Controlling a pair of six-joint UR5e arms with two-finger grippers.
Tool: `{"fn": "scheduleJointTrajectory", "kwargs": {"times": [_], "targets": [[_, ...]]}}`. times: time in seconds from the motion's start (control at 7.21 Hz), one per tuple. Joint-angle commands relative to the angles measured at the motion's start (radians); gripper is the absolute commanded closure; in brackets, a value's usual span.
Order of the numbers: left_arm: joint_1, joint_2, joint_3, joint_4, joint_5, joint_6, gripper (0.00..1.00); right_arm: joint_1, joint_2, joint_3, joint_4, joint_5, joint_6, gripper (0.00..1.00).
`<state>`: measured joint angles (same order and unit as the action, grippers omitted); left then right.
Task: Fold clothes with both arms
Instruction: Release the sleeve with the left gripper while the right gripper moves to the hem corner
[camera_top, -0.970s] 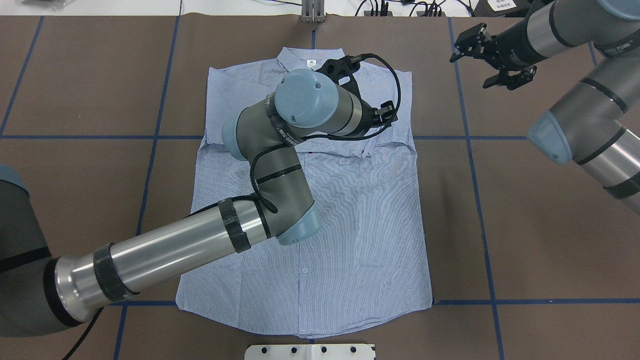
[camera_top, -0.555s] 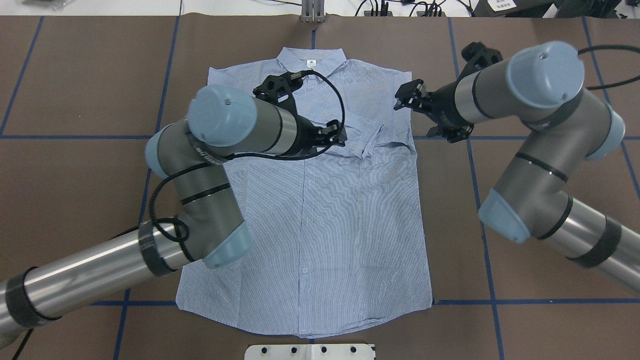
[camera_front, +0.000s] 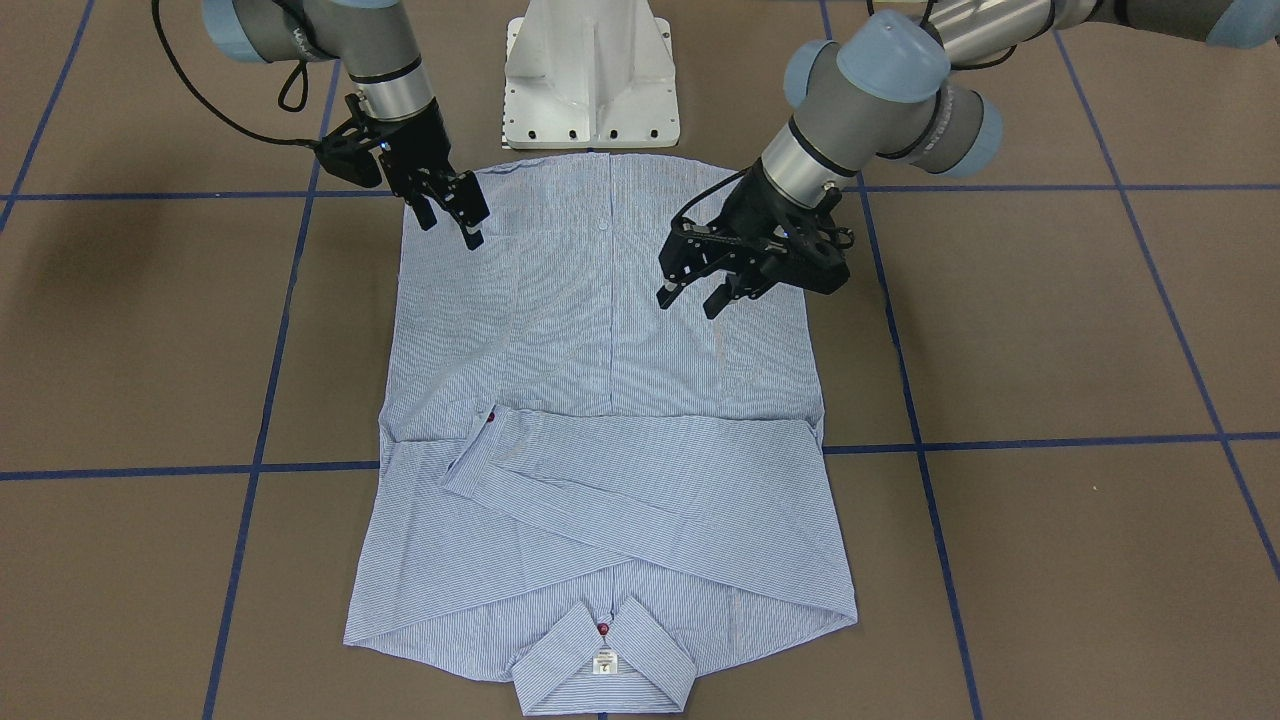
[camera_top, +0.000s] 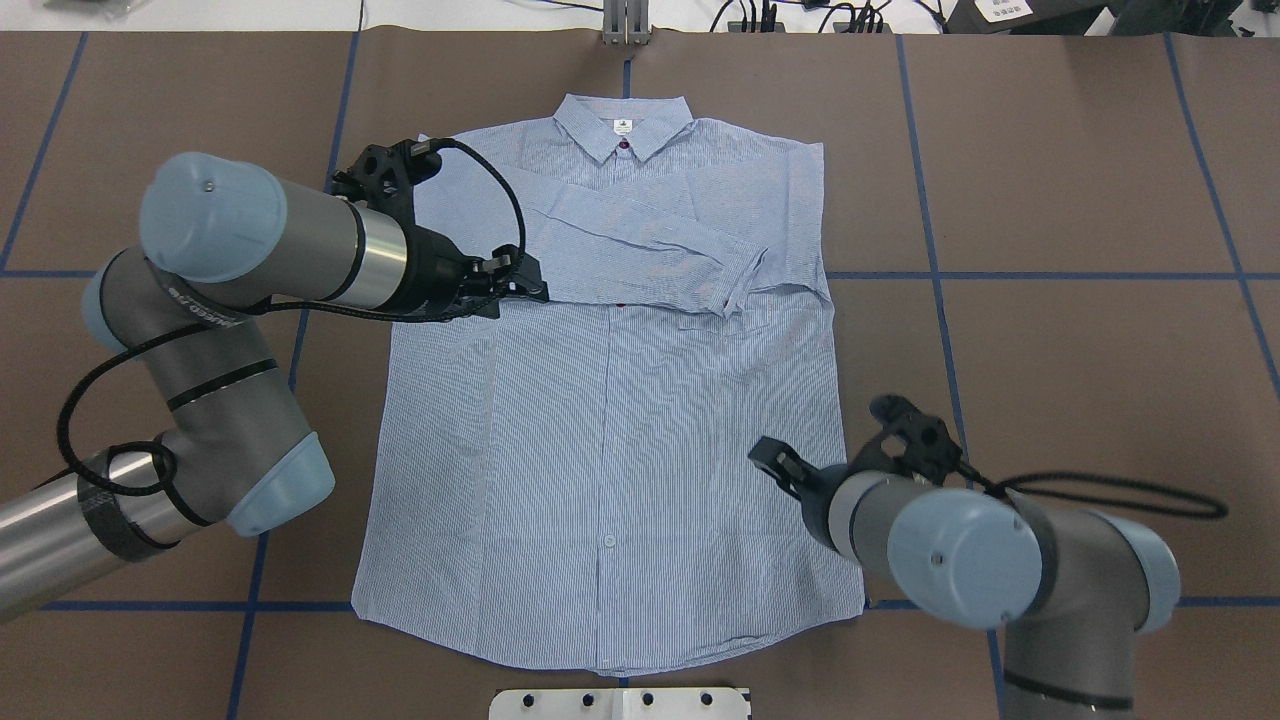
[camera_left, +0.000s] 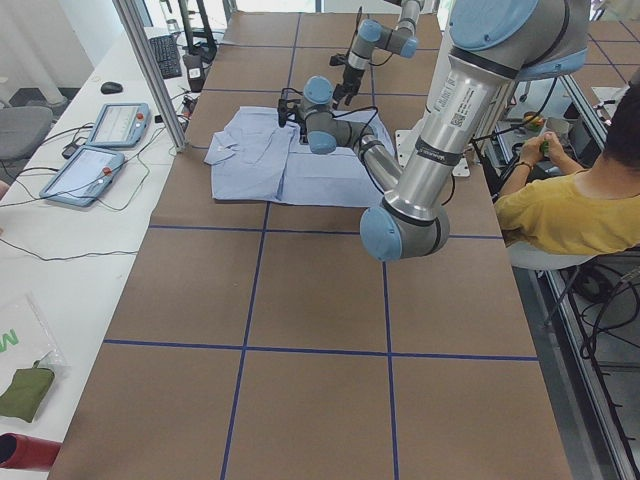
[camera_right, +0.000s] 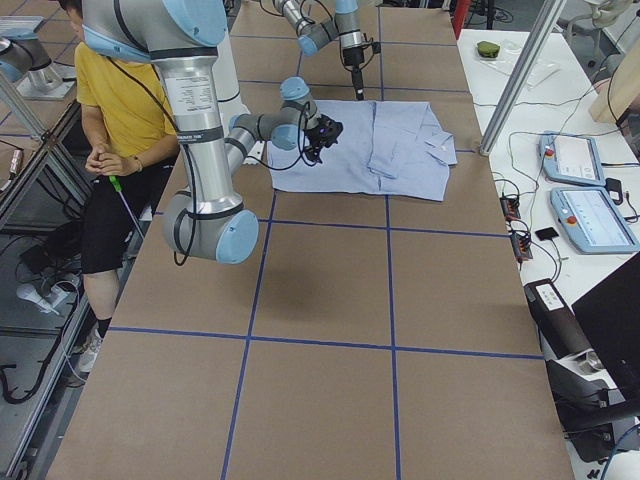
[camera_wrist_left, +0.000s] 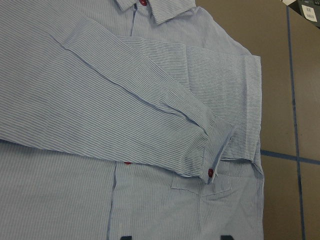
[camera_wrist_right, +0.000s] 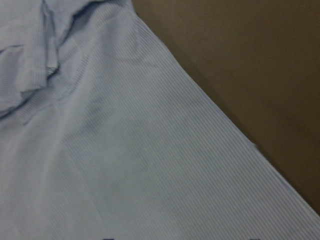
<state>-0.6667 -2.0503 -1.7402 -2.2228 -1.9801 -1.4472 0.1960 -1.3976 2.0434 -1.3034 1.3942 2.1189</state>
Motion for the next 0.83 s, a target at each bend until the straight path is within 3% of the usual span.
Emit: {"fn": "scheduleJointTrajectory", "kwargs": {"times": [0.0, 0.28, 0.69], "targets": [[-0.031, 0.042, -0.024, -0.008, -0.098, -0.024, 0.01, -0.128, -0.095, 0.02, -0.01, -0.096, 0.12, 0.08], [-0.027, 0.044, -0.024, -0.008, -0.1, -0.061, 0.01, -0.148, -0.179, 0.098, -0.01, -0.074, 0.162, 0.09], [-0.025, 0.044, -0.016, -0.008, -0.092, -0.065, 0.01, -0.175, -0.172, 0.078, -0.011, -0.08, 0.216, 0.12]]}}
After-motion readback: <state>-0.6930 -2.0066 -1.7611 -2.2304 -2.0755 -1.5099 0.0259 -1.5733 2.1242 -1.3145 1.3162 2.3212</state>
